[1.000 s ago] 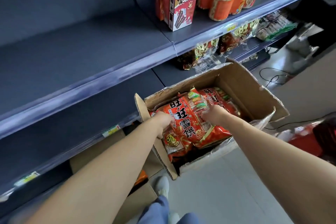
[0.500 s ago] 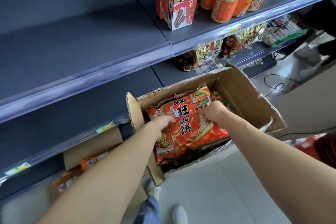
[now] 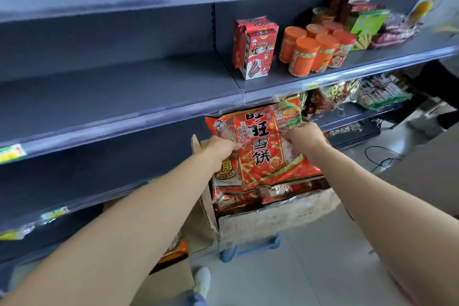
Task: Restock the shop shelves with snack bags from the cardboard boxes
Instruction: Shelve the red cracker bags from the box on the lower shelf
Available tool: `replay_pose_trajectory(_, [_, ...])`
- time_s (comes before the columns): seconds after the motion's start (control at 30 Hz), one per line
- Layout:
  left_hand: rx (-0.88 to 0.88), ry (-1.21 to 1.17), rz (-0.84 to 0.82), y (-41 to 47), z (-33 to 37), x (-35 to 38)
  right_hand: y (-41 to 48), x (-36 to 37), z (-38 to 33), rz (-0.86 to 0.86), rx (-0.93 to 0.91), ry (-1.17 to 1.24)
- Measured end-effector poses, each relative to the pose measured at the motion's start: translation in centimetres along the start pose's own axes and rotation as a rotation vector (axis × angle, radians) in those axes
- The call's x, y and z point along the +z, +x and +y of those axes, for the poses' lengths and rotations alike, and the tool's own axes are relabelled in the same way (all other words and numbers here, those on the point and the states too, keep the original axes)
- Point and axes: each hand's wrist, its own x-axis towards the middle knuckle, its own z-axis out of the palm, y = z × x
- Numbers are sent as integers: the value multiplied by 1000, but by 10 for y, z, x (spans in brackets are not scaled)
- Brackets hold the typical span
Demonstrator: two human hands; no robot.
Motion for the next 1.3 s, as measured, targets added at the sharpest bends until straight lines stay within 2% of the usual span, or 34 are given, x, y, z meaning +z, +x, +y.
replay_pose_trajectory(0.13, [97, -79, 162, -33, 18, -52, -23, 16, -43, -70, -125, 65])
replay_pose_trajectory(0.27, [161, -117, 341, -51, 11, -127, -50, 61, -92, -187, -210, 93])
replay_pose_trajectory(0.47, [178, -207, 630, -76, -32, -263, -107, 171, -168, -365, -404, 45])
replay_pose_trajectory(0.6, [177, -163, 797, -93, -66, -364, -149, 261, -219, -459, -542, 0])
replay_pose_trajectory(0.77, [155, -147, 892, -96, -109, -504, -203, 388, -286, -570, -588, 4])
replay_pose_trajectory(1.0, [201, -297, 985, -71, -159, -682, -262, 547, -377, -579, -629, -58])
replay_pose_trajectory(1.13, [211, -323, 1017, -39, -172, -754, -265, 611, -412, -478, -665, -218])
replay_pose_trajectory(1.3, [228, -399, 1049, 2, -181, -806, -264, 656, -441, -481, -731, -287])
